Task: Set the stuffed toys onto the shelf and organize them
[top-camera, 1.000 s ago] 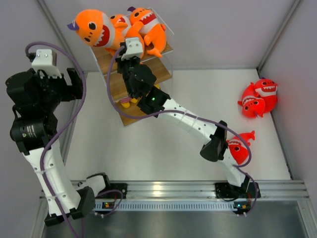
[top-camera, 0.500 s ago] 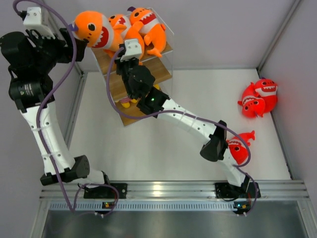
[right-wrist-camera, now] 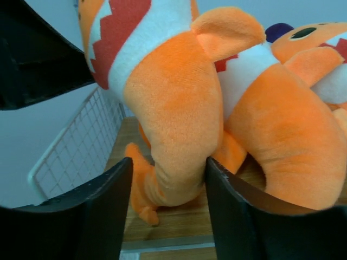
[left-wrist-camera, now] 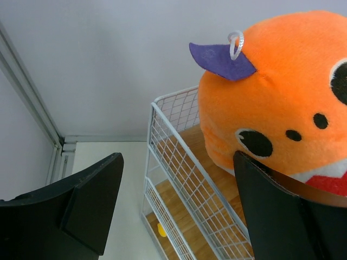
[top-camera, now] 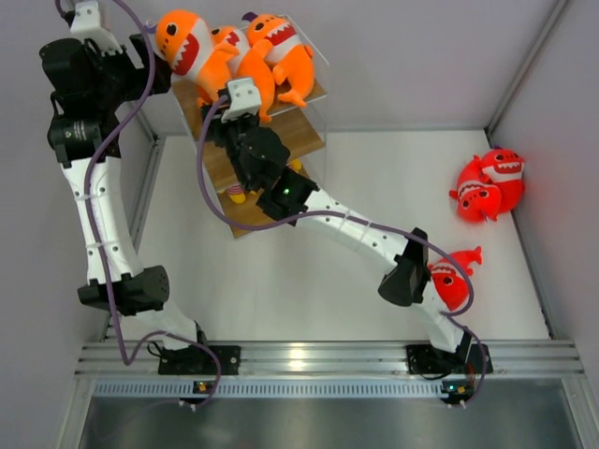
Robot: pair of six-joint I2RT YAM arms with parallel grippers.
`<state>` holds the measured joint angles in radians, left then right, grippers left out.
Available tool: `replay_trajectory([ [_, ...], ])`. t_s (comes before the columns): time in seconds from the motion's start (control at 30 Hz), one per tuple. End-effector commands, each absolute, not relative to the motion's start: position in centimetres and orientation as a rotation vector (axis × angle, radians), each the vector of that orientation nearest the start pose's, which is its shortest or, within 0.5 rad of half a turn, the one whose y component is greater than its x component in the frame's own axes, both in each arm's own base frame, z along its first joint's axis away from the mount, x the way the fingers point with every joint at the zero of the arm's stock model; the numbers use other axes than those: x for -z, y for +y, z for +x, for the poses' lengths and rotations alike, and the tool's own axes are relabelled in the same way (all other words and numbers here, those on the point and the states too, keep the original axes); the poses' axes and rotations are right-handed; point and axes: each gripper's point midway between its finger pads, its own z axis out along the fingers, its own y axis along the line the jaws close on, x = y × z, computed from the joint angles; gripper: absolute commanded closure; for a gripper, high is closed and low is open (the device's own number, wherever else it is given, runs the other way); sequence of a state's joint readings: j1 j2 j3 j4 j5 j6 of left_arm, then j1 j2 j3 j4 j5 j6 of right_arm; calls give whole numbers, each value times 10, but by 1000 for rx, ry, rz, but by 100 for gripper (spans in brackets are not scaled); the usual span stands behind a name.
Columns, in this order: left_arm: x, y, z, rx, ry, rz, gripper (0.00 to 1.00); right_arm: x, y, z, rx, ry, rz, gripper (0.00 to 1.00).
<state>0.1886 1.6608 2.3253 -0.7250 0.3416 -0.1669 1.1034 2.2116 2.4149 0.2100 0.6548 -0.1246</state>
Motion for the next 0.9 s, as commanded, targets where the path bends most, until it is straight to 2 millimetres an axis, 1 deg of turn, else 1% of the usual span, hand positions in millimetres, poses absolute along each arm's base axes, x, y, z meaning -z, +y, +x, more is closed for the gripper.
replay_trajectory([
  [0.0,-543,20,437,213,1553,-54,12,-526,492,346,-569,1167,-176,41],
  [0.07,-542,25,438,188,1554,-82,12,-529,490,343,-580,1156,-182,36],
  [0.17,-538,27,440,189,1564,-92,12,-535,489,337,-606,1140,-194,31],
  [0.23,-535,31,442,176,1569,-118,11,-539,491,333,-630,1127,-217,31],
  [0.33,-531,36,443,154,1576,-138,11,-551,487,323,-651,1105,-231,32],
  [0.37,-531,36,442,151,1576,-138,11,-551,488,321,-655,1103,-243,36],
  [0.47,-533,37,440,143,1572,-141,11,-561,481,313,-687,1073,-246,42],
  [0.5,-531,37,442,142,1575,-143,11,-565,480,310,-700,1064,-248,50],
  [0.53,-531,38,442,141,1577,-144,11,-569,478,307,-716,1054,-252,52],
  [0.63,-530,38,443,138,1578,-145,10,-574,481,303,-733,1033,-277,53],
  [0.7,-529,39,443,133,1580,-149,10,-574,482,303,-727,1035,-277,57],
  [0.73,-530,39,442,131,1578,-147,9,-574,480,305,-721,1036,-272,57],
  [0.77,-530,40,441,127,1578,-146,9,-573,476,308,-709,1051,-249,56],
  [0.8,-529,41,442,124,1579,-150,9,-572,474,311,-701,1066,-232,53],
  [0.83,-530,40,441,124,1579,-147,9,-570,471,315,-696,1077,-212,47],
  [0.87,-529,40,441,125,1579,-146,9,-564,469,319,-679,1099,-192,38],
])
